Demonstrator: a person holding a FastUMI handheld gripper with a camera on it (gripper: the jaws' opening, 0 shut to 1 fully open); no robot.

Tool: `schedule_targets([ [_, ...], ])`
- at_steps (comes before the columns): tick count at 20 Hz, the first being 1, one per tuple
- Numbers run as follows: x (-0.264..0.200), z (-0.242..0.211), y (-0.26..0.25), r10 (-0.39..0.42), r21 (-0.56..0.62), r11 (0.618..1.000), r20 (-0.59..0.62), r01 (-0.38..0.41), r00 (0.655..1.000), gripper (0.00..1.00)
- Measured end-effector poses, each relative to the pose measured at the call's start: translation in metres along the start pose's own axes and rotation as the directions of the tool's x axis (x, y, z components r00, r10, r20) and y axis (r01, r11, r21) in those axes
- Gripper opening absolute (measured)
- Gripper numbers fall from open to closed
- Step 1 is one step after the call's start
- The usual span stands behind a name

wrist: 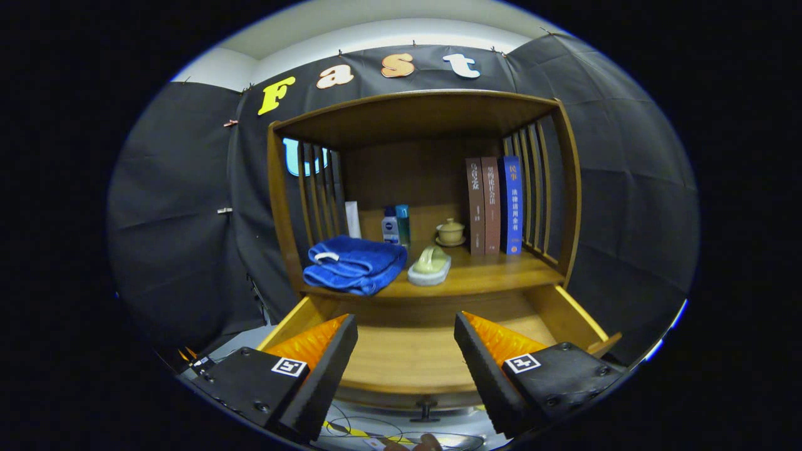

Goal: Pull open the drawer, take out the items inside it, and place them on the countertop above the cabinet.

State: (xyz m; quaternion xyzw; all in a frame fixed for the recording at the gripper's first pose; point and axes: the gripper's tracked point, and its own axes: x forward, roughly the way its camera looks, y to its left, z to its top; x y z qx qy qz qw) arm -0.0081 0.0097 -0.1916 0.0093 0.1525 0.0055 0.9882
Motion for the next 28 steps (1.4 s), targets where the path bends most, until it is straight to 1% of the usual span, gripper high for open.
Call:
schedule_targets([
  [3,-0.022,-0.038,-0.004,-0.016,0.008,1.0,-0.012,0.016,1.0,0.99],
  [5,-0.031,-0.061,-0.004,-0.013,0.018,1.0,-0.034,0.013,0.999,0.99],
  [9,-0.029,-0.094,-0.021,-0.063,0.049,0.997,-0.063,0.066,0.996,0.99],
  [12,-0.017,-0.12,-0.028,-0.077,0.065,0.994,-0.108,0.085,0.991,0.99],
  [14,-0.011,-0.125,-0.035,-0.093,0.064,0.993,-0.12,0.101,0.988,0.99],
  [18,0.004,-0.127,-0.037,-0.105,0.036,0.993,-0.125,0.11,0.987,0.99],
  [22,0.007,-0.124,-0.035,-0.116,0.037,0.992,-0.119,0.121,0.986,1.0],
  [24,0.011,-0.123,-0.035,-0.12,0.018,0.992,-0.123,0.123,0.985,1.0],
  [28,0.035,-0.116,-0.038,-0.119,0.026,0.992,-0.138,0.124,0.983,1.0],
])
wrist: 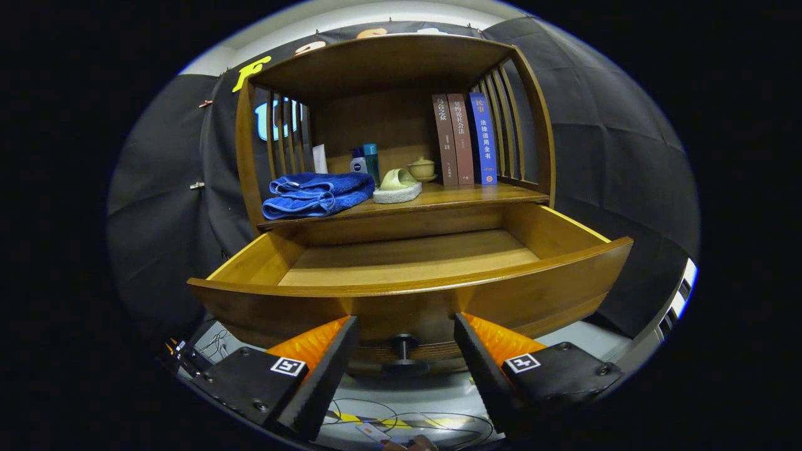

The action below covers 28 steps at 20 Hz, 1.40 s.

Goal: Pull open the drawer, take out the items inside it, and place them on the countertop above the cabinet.

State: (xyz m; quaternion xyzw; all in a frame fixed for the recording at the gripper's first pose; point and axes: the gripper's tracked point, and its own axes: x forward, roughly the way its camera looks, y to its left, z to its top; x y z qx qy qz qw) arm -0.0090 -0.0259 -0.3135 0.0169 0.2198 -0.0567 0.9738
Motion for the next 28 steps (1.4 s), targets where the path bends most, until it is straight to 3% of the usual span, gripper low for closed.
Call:
schedule_targets([
  [14,0.098,0.04,0.005,-0.015,-0.014,1.0,-0.003,0.015,1.0,1.0],
  [28,0.154,0.054,0.005,-0.021,0.0,1.0,-0.009,0.021,1.0,1.0],
])
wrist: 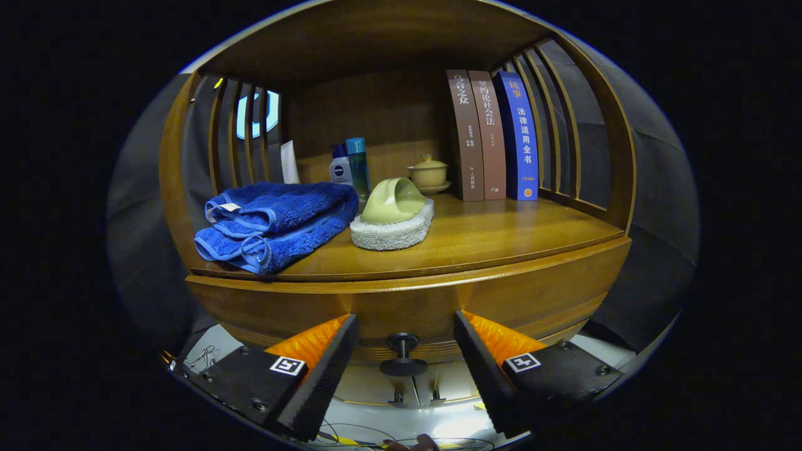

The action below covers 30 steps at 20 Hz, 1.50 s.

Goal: Pull open the drawer, take out the items inside it, and place them on the countertop above the cabinet.

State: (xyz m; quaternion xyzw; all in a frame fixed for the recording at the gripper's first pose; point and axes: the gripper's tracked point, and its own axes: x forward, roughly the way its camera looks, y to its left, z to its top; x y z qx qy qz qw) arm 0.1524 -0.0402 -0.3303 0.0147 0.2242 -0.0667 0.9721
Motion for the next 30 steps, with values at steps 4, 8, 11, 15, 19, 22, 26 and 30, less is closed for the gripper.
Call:
schedule_targets([
  [4,0.001,-0.003,0.001,0.002,0.014,1.0,0.003,-0.002,1.0,1.0],
  [8,0.001,-0.006,-0.001,0.0,0.026,1.0,-0.014,0.001,1.0,1.0],
  [11,-0.006,0.003,0.0,-0.008,0.02,1.0,0.003,0.008,1.0,1.0],
  [15,-0.024,0.021,0.002,-0.003,-0.001,1.0,0.044,0.003,0.999,0.99],
  [19,-0.052,0.063,0.002,0.012,-0.008,1.0,0.119,-0.011,0.993,0.99],
  [22,-0.084,0.098,-0.002,0.024,0.005,1.0,0.166,-0.025,0.986,0.99],
  [26,-0.131,0.152,-0.004,0.046,0.029,0.998,0.261,-0.055,0.964,0.98],
  [30,-0.181,0.185,0.002,0.064,-0.012,0.998,0.291,-0.063,0.955,0.99],
])
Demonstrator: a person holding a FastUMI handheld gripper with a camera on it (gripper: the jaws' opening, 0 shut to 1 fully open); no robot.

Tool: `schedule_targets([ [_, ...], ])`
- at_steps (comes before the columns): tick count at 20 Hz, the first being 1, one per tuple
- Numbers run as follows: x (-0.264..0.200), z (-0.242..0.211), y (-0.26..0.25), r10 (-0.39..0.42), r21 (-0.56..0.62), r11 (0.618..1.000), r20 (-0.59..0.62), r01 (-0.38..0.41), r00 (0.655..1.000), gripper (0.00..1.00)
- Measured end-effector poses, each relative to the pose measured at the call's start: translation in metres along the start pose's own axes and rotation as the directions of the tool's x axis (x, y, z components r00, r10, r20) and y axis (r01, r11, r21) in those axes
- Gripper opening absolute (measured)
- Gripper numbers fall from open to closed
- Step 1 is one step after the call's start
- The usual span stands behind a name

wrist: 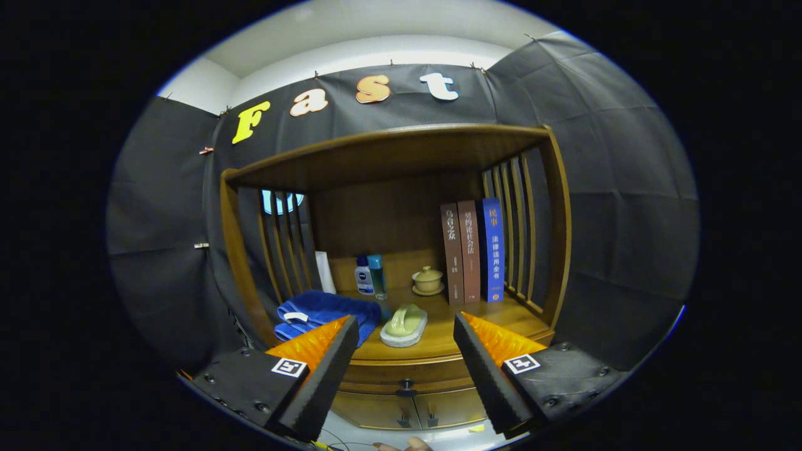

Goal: Pull open the drawer, take out the items inside it, and place them on the countertop above the cabinet.

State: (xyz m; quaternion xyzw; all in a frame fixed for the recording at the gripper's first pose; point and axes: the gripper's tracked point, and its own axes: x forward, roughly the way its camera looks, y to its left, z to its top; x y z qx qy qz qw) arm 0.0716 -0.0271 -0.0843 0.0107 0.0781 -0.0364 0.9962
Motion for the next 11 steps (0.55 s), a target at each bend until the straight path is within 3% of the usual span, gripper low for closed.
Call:
schedule_targets([
  [5,-0.039,0.037,0.01,0.011,-0.036,0.999,0.061,-0.009,0.998,0.98],
  [11,-0.065,0.05,0.017,0.029,-0.031,0.999,0.098,-0.026,0.995,0.98],
])
